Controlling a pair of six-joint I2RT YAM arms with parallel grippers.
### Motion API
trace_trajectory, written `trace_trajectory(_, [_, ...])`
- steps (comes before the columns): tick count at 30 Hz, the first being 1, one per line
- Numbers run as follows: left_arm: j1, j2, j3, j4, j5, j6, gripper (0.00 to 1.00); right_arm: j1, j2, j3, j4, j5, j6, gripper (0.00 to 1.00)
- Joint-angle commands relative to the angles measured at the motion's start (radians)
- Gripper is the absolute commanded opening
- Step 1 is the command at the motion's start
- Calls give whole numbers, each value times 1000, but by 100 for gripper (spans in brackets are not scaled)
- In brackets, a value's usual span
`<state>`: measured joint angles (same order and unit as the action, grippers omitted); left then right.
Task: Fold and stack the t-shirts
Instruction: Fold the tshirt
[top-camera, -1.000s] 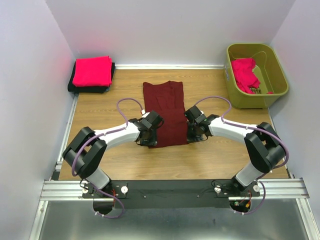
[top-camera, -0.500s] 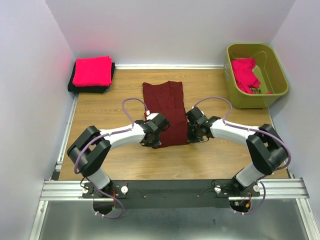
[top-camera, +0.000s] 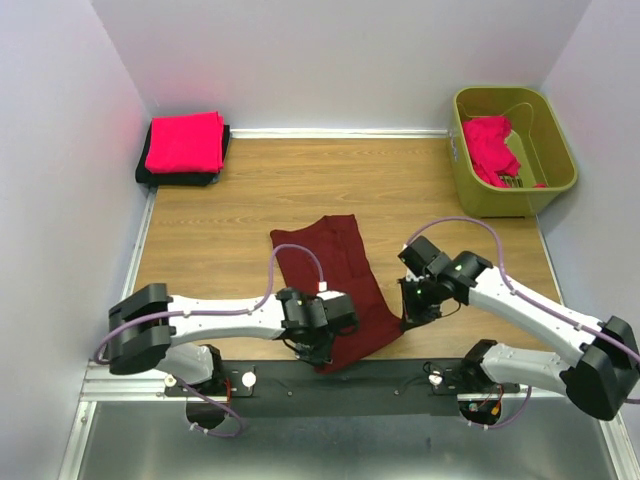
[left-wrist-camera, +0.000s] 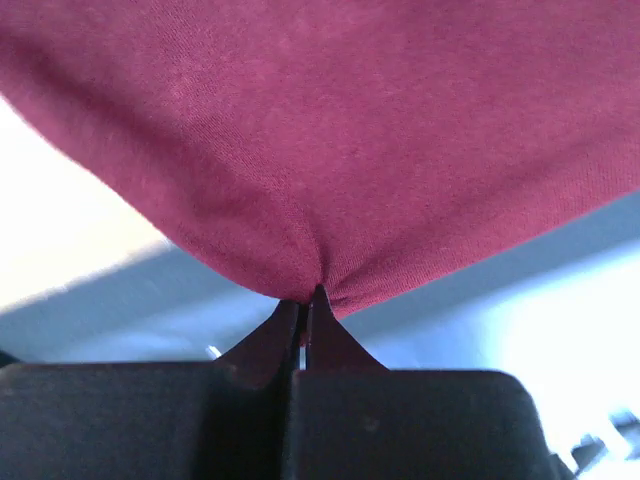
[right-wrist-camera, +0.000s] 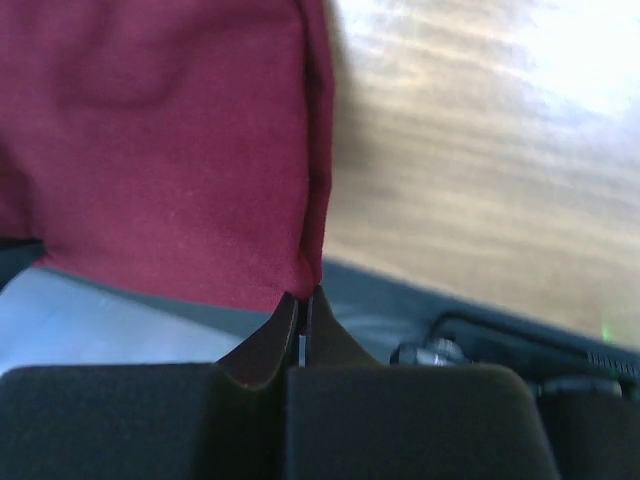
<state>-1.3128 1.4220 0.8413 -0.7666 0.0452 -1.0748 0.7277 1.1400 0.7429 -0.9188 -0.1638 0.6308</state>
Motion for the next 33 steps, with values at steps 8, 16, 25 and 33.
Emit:
trace_trajectory(8, [281, -173, 190, -220, 33, 145, 0, -7, 197, 528, -276, 164, -87, 1])
trace_trajectory(16, [414, -215, 199, -160, 71, 226, 0, -13, 331, 752, -273, 184, -151, 1])
trace_trajectory(25, [558, -204, 220, -94, 124, 326, 0, -19, 507, 957, -265, 188, -204, 0])
trace_trajectory(33, [696, -179, 220, -17, 154, 391, 0, -43, 642, 1115, -235, 170, -238, 1])
